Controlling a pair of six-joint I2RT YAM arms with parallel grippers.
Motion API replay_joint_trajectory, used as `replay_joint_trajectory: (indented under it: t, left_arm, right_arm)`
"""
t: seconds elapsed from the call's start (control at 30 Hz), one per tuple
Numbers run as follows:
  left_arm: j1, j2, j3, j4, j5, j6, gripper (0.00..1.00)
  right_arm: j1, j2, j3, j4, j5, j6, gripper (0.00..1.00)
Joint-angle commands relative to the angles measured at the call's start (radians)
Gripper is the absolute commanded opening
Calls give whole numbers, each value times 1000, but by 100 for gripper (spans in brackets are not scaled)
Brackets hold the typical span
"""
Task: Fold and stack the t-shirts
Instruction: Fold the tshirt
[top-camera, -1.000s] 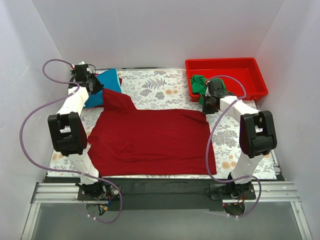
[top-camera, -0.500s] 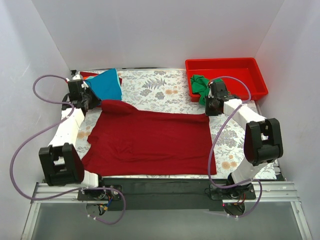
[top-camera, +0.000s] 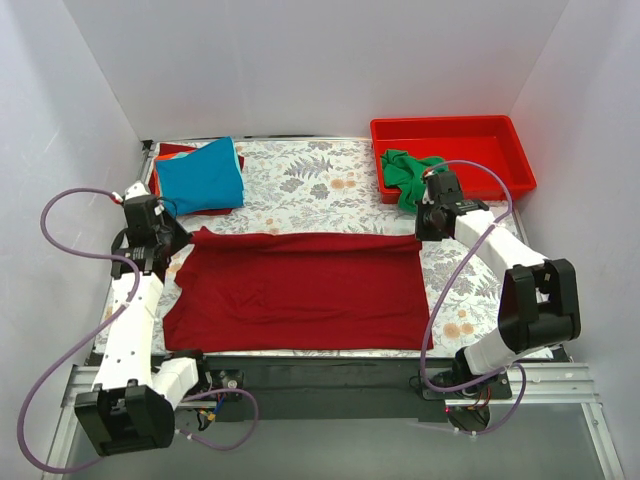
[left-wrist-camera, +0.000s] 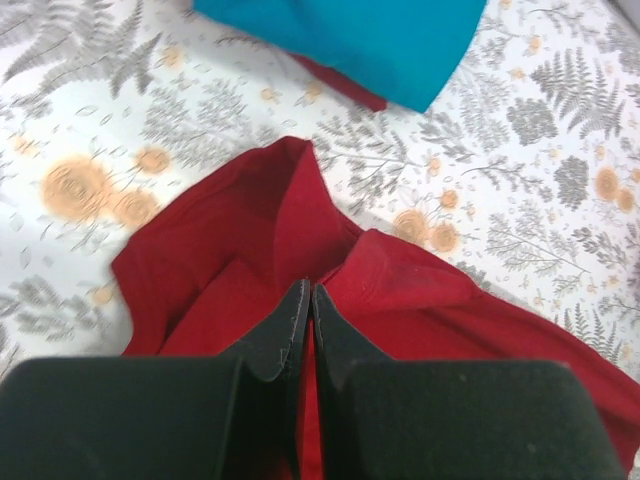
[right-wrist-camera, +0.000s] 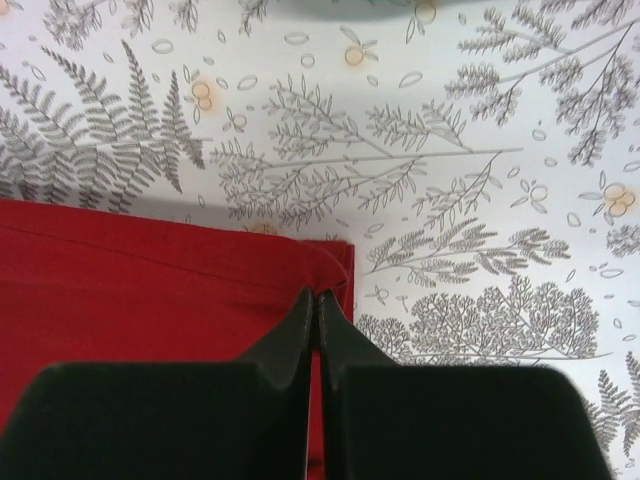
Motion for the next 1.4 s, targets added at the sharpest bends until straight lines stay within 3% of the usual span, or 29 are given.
replay_joint_trajectory:
  t: [0.0, 0.5, 1.37]
  left_arm:
    - [5, -69, -16, -130, -98, -20, 0]
    - [5, -105, 59, -400, -119, -92, 0]
    - [-18, -219, 57, -589, -196, -180, 0]
  right_arm:
    - [5, -43, -39, -27, 10, 24, 1]
    - [28, -135, -97, -96, -8, 63, 1]
    - [73, -215, -212, -193, 46, 148, 1]
